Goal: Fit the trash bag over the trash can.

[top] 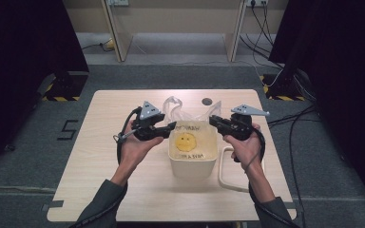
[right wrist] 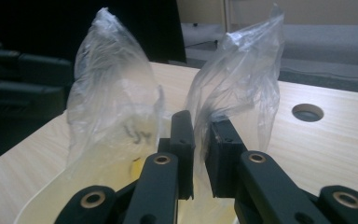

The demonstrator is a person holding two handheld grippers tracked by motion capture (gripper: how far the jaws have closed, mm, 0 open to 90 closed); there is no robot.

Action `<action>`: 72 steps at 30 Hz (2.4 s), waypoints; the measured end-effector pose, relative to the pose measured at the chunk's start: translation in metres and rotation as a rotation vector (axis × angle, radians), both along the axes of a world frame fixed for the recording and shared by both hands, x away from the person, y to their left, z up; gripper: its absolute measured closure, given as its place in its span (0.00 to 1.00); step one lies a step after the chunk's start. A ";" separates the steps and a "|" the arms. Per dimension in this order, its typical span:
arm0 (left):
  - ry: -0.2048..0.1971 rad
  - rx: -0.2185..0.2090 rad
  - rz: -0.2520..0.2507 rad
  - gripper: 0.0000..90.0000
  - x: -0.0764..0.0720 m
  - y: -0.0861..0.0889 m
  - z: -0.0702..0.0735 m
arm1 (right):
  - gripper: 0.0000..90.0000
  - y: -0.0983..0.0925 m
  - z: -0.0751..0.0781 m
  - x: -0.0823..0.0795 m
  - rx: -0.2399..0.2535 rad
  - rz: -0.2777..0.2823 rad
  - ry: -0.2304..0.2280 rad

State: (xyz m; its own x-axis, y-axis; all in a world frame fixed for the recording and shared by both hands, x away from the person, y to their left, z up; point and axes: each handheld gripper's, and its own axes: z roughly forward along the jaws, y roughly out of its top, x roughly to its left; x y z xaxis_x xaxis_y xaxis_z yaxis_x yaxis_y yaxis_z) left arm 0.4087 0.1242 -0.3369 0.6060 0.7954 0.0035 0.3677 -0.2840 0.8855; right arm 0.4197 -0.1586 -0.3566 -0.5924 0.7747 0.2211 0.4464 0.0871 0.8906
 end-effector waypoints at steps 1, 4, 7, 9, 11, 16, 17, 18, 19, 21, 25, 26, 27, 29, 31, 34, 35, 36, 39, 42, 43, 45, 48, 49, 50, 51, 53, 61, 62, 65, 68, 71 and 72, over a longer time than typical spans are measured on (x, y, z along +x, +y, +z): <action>-0.007 0.006 -0.003 0.56 0.002 -0.004 0.002 | 0.91 0.000 0.000 -0.001 0.005 0.006 0.001; -0.007 0.032 0.024 0.57 0.012 -0.014 0.004 | 0.91 0.001 0.000 -0.005 0.005 0.018 -0.002; 0.010 0.051 0.063 0.57 0.026 -0.019 0.001 | 0.91 0.001 0.000 -0.008 0.004 0.027 -0.003; 0.036 0.061 0.060 0.69 0.034 -0.022 -0.003 | 0.91 0.001 0.000 -0.008 0.001 0.031 -0.004; 0.040 0.066 0.071 0.82 0.036 -0.021 -0.008 | 0.91 0.000 -0.001 -0.007 0.004 0.031 -0.004; 0.033 0.034 0.067 0.97 0.032 -0.012 -0.009 | 0.92 -0.005 -0.003 -0.008 0.008 0.032 -0.005; 0.035 0.001 0.046 0.98 0.028 -0.009 -0.008 | 0.92 -0.006 -0.003 -0.009 0.011 0.034 -0.007; 0.037 -0.025 0.020 0.99 0.023 -0.005 -0.007 | 0.92 -0.008 -0.003 -0.010 0.017 0.033 -0.010; 0.035 -0.045 -0.005 0.99 0.017 -0.001 -0.006 | 0.93 -0.011 -0.003 -0.012 0.022 0.032 -0.013; 0.054 -0.089 -0.057 0.99 0.004 0.010 -0.006 | 0.93 -0.017 -0.003 -0.017 0.023 0.033 -0.017; 0.120 -0.169 -0.149 0.99 -0.022 0.036 -0.011 | 0.96 -0.035 -0.010 -0.032 -0.002 0.021 -0.014; 0.129 -0.195 -0.163 0.99 -0.027 0.043 -0.013 | 0.97 -0.039 -0.012 -0.035 -0.008 0.021 -0.012; 0.138 -0.214 -0.182 0.99 -0.032 0.048 -0.016 | 0.97 -0.039 -0.012 -0.035 -0.008 0.021 -0.012; 0.147 -0.220 -0.208 0.99 -0.041 0.053 -0.022 | 0.99 -0.048 -0.019 -0.044 -0.016 0.019 -0.007; 0.150 -0.220 -0.241 0.99 -0.048 0.053 -0.028 | 1.00 -0.050 -0.021 -0.047 -0.019 0.017 -0.007; 0.153 -0.224 -0.269 0.99 -0.056 0.049 -0.035 | 1.00 -0.053 -0.029 -0.058 -0.036 0.038 0.003; 0.150 -0.227 -0.280 0.99 -0.059 0.047 -0.037 | 1.00 -0.054 -0.031 -0.061 -0.040 0.047 0.005; 0.151 -0.220 -0.295 0.99 -0.062 0.045 -0.039 | 1.00 -0.054 -0.031 -0.061 -0.040 0.047 0.005; 0.160 -0.190 -0.320 0.99 -0.069 0.040 -0.048 | 1.00 -0.056 -0.040 -0.073 -0.054 0.077 0.021; 0.168 -0.159 -0.323 0.99 -0.071 0.041 -0.057 | 1.00 -0.057 -0.045 -0.078 -0.058 0.087 0.033; 0.169 -0.145 -0.320 0.99 -0.070 0.042 -0.060 | 1.00 -0.057 -0.047 -0.080 -0.060 0.092 0.037; 0.175 -0.130 -0.306 0.99 -0.067 0.045 -0.066 | 1.00 -0.057 -0.052 -0.083 -0.072 0.099 0.046; 0.173 -0.102 -0.288 0.99 -0.063 0.047 -0.075 | 1.00 -0.059 -0.059 -0.083 -0.078 0.095 0.057; 0.167 -0.099 -0.288 0.99 -0.061 0.047 -0.078 | 1.00 -0.058 -0.062 -0.082 -0.082 0.094 0.064; 0.166 -0.109 -0.282 0.99 -0.058 0.048 -0.081 | 1.00 -0.058 -0.065 -0.081 -0.084 0.096 0.072; 0.169 -0.115 -0.273 0.99 -0.056 0.049 -0.085 | 1.00 -0.058 -0.069 -0.079 -0.082 0.096 0.073; 0.164 -0.114 -0.252 0.99 -0.052 0.049 -0.090 | 1.00 -0.056 -0.074 -0.076 -0.079 0.097 0.081; 0.139 -0.115 -0.199 0.99 -0.042 0.047 -0.100 | 1.00 -0.049 -0.082 -0.068 -0.100 0.103 0.079; 0.139 -0.113 -0.194 0.96 -0.045 0.048 -0.099 | 0.91 -0.049 -0.082 -0.069 -0.104 0.101 0.080; 0.135 -0.114 -0.188 0.85 -0.049 0.052 -0.098 | 0.71 -0.051 -0.081 -0.071 -0.112 0.070 0.100; 0.145 -0.117 -0.204 0.69 -0.055 0.058 -0.093 | 0.50 -0.060 -0.075 -0.073 -0.098 0.039 0.135; 0.151 -0.118 -0.212 0.53 -0.063 0.062 -0.085 | 0.39 -0.071 -0.065 -0.079 -0.088 0.027 0.127; 0.152 -0.119 -0.214 0.50 -0.065 0.062 -0.083 | 0.37 -0.074 -0.061 -0.081 -0.083 0.027 0.118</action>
